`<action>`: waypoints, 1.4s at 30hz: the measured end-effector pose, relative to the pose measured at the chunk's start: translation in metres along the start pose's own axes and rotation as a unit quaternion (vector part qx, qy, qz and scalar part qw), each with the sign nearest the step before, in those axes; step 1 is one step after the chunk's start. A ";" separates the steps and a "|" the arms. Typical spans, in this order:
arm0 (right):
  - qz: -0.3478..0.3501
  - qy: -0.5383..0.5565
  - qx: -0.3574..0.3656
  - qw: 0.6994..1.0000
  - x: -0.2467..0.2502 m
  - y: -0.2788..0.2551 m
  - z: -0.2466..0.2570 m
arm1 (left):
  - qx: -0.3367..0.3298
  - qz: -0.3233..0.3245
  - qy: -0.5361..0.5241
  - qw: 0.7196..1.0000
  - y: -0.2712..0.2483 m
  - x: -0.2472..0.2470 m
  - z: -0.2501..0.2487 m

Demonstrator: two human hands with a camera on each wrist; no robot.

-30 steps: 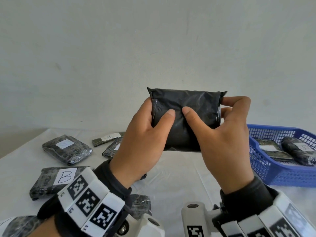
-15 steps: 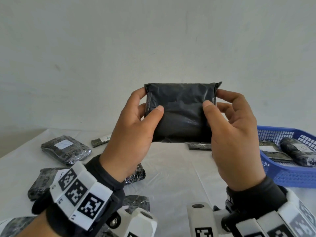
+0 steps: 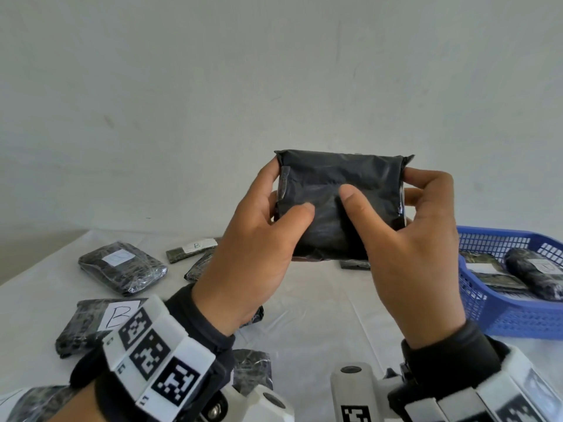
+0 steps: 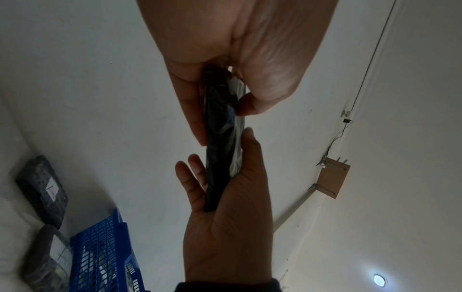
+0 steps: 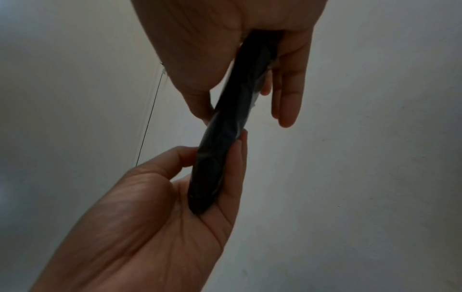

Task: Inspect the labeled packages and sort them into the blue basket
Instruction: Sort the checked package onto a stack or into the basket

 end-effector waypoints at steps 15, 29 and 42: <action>0.044 0.084 -0.028 0.995 0.004 0.006 -0.008 | 0.008 -0.009 -0.018 1.000 0.002 0.007 -0.007; 0.161 0.056 0.006 0.985 0.011 0.009 -0.008 | 0.018 -0.048 -0.052 0.997 0.005 0.014 -0.006; 0.159 0.043 0.057 0.985 0.022 0.009 -0.014 | 0.075 0.019 -0.149 0.986 0.005 0.017 -0.004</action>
Point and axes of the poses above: each hand's wrist, its own y-axis towards the middle knuckle, its own x-axis out of the back of the hand, z = x × y, the point moved 1 cm from there along y, towards the middle knuckle, and after that the axes turned 7 degrees about z, right-handed, at the moved point
